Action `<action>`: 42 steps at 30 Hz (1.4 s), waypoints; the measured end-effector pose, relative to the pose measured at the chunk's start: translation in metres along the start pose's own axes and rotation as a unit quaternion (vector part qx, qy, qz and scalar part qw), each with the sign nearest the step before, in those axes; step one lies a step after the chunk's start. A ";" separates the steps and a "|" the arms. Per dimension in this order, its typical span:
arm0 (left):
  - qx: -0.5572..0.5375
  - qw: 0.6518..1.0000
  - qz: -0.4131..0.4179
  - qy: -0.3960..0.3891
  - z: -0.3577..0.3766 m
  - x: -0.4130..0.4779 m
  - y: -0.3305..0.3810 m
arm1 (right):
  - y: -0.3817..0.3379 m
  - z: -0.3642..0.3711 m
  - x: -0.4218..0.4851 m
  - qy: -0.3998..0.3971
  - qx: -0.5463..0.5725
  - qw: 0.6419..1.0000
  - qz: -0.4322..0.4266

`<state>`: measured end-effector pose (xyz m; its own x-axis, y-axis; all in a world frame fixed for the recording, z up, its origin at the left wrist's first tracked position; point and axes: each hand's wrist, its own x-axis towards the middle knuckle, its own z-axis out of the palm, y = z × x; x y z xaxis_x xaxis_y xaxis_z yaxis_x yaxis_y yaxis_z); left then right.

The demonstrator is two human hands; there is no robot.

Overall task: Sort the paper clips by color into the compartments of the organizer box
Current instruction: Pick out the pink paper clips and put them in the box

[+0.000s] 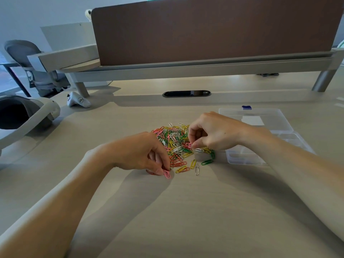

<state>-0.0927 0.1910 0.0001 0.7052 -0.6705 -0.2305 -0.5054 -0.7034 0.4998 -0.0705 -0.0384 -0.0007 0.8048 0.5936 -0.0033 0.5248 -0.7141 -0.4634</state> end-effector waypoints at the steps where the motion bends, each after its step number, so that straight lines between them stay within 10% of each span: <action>1: 0.001 1.000 -0.003 0.001 0.001 0.000 0.001 | 0.000 0.000 0.000 0.001 0.001 1.000 0.000; 30: 0.117 0.992 -0.018 -0.050 0.009 0.014 0.019 | 0.012 -0.014 -0.006 0.029 0.009 1.000 0.004; 42: -0.031 0.998 -0.010 0.054 -0.018 0.032 0.020 | 0.031 -0.044 -0.022 0.025 0.061 0.996 0.060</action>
<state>-0.0714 0.1595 0.0174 0.7663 -0.6243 -0.1515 -0.4606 -0.6983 0.5479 -0.0595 -0.0898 0.0237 0.8744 0.4848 -0.0218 0.3889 -0.7270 -0.5659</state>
